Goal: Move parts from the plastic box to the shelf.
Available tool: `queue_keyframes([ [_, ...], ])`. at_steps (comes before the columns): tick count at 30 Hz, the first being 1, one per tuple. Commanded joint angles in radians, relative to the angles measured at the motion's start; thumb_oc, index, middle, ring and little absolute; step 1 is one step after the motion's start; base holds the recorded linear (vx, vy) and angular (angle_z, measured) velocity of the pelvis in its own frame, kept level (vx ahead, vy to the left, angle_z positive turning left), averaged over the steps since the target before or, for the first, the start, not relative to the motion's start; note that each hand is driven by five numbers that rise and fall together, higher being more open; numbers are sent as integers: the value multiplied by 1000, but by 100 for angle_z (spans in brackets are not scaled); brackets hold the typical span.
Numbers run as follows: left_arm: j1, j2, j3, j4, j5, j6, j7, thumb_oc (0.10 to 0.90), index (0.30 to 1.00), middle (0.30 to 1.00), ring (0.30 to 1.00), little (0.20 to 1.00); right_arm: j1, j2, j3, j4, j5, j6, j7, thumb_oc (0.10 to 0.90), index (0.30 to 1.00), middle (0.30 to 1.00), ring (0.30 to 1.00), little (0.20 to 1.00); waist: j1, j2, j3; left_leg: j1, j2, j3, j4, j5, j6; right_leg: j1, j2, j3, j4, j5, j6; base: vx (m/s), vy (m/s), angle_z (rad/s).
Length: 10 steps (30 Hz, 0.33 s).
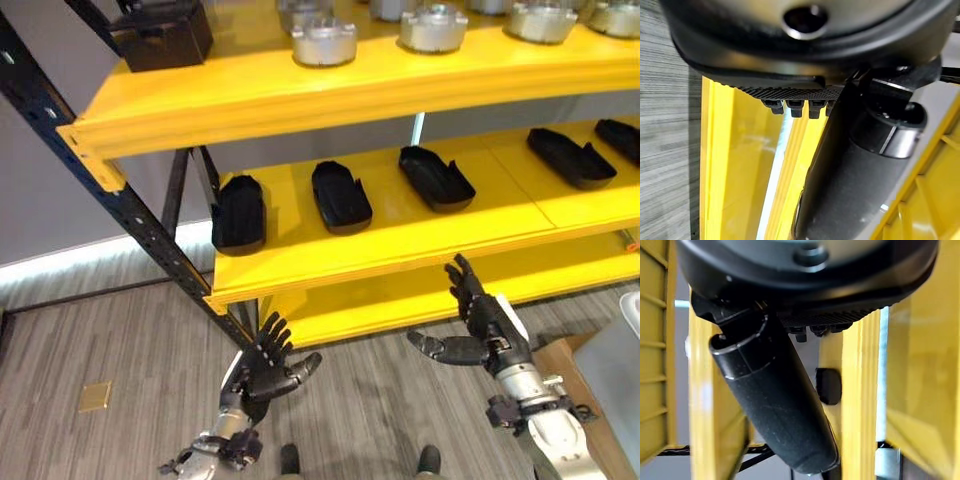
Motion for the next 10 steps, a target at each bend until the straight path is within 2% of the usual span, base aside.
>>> queue_keyframes([
  [1, -59, 47, 55, -70, -2, -89, 12, 900, 1000, 1000, 1000, 1000, -114, -13, -14, -16, 50, -79, -13, 900, 1000, 1000, 1000, 1000, 2, -37, -57, -28, -16, 15, -11, 29, 19, 23, 53, -2, 12, -31, -10, -12, -2, -6],
  [10, -69, 31, 67, -51, 2, -87, 22, 900, 1000, 1000, 1000, 1000, -137, -20, 20, -16, 81, -70, 9, 900, 1000, 1000, 1000, 1000, -3, -34, -80, 3, -7, 34, -11, 24, 18, 40, 55, 19, 13, -29, -13, 9, -8, -11],
])
